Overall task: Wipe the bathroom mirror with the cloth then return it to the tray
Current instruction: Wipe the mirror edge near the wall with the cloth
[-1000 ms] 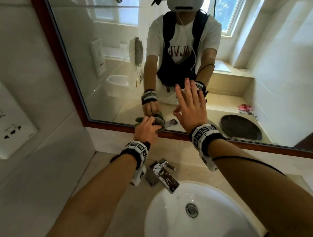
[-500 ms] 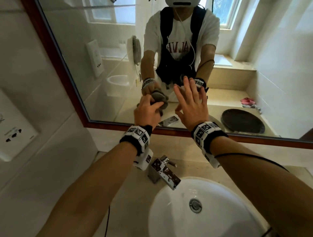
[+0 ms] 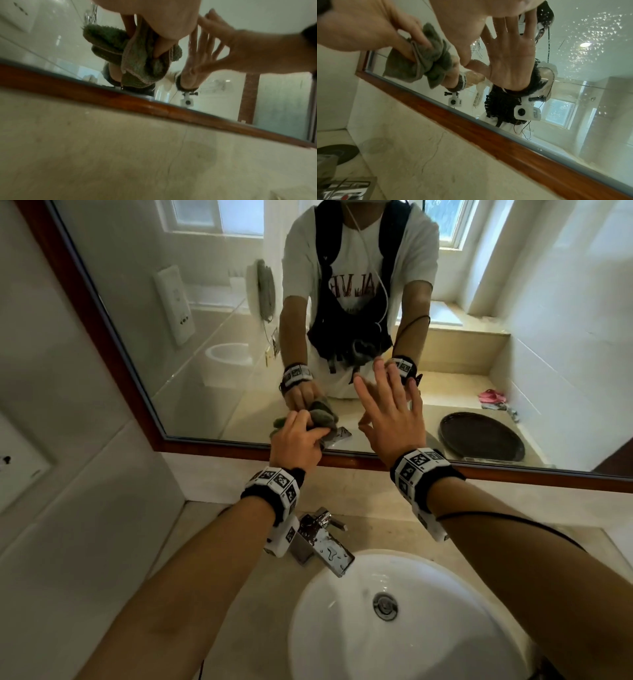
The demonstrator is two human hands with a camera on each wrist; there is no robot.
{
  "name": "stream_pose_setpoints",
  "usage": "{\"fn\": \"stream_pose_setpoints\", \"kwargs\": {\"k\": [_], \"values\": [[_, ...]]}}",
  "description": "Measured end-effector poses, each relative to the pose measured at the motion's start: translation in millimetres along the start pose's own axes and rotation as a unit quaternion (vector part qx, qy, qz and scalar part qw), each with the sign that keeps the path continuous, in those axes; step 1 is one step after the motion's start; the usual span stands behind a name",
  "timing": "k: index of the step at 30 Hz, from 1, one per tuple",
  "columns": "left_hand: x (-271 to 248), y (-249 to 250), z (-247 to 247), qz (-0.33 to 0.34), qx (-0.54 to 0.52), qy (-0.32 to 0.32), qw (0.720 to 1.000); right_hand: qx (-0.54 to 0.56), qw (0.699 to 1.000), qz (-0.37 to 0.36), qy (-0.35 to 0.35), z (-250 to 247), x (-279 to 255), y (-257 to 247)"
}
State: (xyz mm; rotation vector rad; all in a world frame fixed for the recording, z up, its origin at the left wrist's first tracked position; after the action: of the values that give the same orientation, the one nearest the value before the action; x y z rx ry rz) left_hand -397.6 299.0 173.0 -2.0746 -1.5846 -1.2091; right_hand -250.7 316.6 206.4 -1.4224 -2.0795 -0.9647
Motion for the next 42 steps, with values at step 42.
{"fn": "stream_pose_setpoints", "kwargs": {"k": [42], "values": [[10.5, 23.6, 7.1, -0.037, -0.037, -0.007, 0.999, -0.030, 0.998, -0.041, -0.026, 5.4, -7.9, 4.7]]}}
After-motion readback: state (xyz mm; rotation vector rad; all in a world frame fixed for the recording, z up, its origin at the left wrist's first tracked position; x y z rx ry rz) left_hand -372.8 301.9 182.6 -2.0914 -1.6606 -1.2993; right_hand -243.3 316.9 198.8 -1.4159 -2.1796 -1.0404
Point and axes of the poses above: each hand's wrist, its own x-axis towards the middle knuckle, its own z-axis out of the palm, y = z × x, the point moved 10 cm from there along x, towards the middle knuckle, and after that the axes turned 4 degrees about y, right-handed, at the moved point
